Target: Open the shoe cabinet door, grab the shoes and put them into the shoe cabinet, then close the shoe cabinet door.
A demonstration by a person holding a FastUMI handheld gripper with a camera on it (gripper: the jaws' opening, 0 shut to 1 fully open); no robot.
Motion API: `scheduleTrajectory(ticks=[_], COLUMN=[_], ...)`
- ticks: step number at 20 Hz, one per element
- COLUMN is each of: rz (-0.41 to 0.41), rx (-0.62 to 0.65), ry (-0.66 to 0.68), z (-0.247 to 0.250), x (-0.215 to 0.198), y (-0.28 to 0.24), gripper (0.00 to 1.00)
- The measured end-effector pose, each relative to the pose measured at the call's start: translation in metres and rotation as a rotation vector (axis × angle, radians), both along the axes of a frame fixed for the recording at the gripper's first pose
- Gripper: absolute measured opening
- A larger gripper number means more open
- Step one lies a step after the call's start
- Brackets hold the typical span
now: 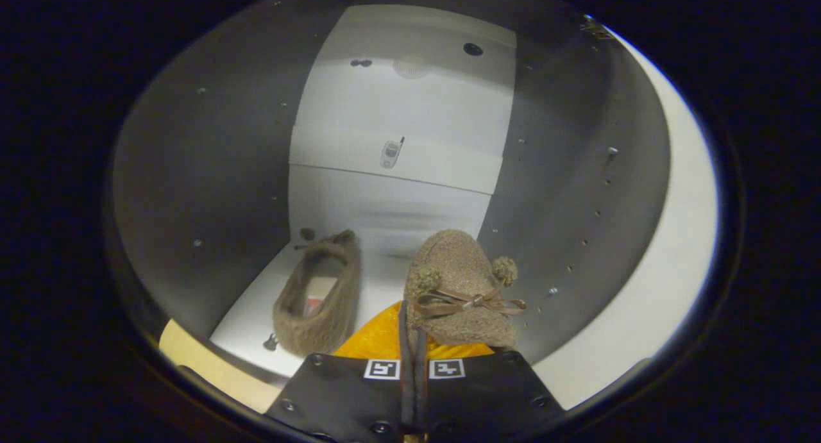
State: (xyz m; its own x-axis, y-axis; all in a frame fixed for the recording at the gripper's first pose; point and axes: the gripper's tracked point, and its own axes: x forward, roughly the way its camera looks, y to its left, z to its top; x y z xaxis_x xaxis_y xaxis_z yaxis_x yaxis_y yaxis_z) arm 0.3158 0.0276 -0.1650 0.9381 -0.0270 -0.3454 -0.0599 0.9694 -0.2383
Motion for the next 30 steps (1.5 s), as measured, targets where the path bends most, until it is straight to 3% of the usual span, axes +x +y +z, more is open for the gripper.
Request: scheduleTrajectory(ticks=[4,9,22,25,26,27,28,30], rz=[0.003,-0.028,-0.034,-0.062,-0.062,-0.070,-0.077,-0.100], rx=[-0.021,-0.032,-0.034,-0.053,-0.046,-0.047,-0.053,-0.061], ry=[0.037,0.101,0.227,0.244,0.249,0.253,0.259,0.267], z=[-0.019,-0.045,-0.074,-0.080,-0.081,-0.081,-0.080,-0.079], x=[0.047,0.072,0.090,0.087,0.087,0.086,0.083,0.079], y=[0.004,-0.008,-0.010,-0.011,-0.009,-0.009,-0.010,-0.014], gripper=[0.02,0.02,0.04,0.17,0.29,0.33,0.43,0.50])
